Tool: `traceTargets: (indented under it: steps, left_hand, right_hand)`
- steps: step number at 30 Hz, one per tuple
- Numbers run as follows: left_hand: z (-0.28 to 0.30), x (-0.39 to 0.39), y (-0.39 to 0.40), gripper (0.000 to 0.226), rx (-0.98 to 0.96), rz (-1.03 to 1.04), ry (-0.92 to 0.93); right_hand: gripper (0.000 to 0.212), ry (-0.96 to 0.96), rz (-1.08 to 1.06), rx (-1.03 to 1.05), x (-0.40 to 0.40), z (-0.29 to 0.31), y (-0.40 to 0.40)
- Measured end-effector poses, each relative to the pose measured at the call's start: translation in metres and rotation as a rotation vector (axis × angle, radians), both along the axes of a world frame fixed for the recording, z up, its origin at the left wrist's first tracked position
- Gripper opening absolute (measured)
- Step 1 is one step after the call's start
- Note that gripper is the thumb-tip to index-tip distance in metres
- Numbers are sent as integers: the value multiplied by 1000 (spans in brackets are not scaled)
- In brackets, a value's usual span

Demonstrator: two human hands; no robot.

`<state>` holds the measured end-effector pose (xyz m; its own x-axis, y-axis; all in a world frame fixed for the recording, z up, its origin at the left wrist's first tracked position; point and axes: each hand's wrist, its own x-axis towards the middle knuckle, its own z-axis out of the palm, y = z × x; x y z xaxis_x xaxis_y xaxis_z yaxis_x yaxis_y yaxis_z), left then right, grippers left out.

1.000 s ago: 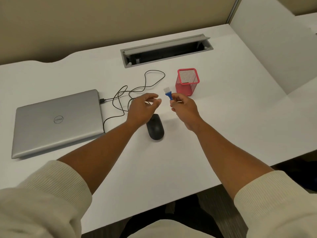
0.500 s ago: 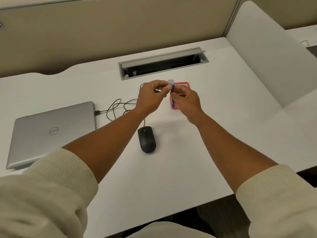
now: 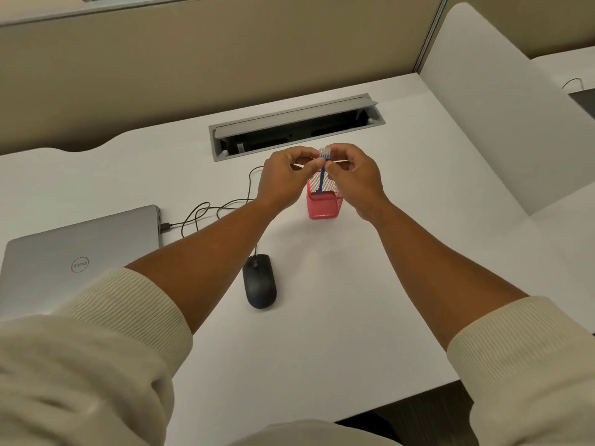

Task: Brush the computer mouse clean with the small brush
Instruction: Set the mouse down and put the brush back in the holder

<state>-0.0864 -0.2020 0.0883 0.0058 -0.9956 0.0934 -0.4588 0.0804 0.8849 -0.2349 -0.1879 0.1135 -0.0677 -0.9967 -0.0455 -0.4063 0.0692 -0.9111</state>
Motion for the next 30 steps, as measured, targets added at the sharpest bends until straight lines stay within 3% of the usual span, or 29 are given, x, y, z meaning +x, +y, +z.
traceTargets:
  steps: [7, 11, 16, 25, 30]
  left_hand:
    - [-10, -8, -16, 3, 31, 35, -20]
    - [-16, -9, -18, 21, 58, 23, -74]
    - [-21, -10, -20, 27, 63, 31, -166]
    - [-25, -11, -20, 17, 98, 90, -307]
    - [-25, -15, -18, 23, 102, 138, -398]
  right_hand:
    - [27, 56, 60, 2, -11, -7, -20]
    - [26, 107, 92, 10, -15, -15, -27]
    - [22, 188, 128, -6, -19, -25, -33]
    - [22, 310, 231, -23, -24, -36, -34]
    - [22, 409, 271, -27, -25, -40, -37]
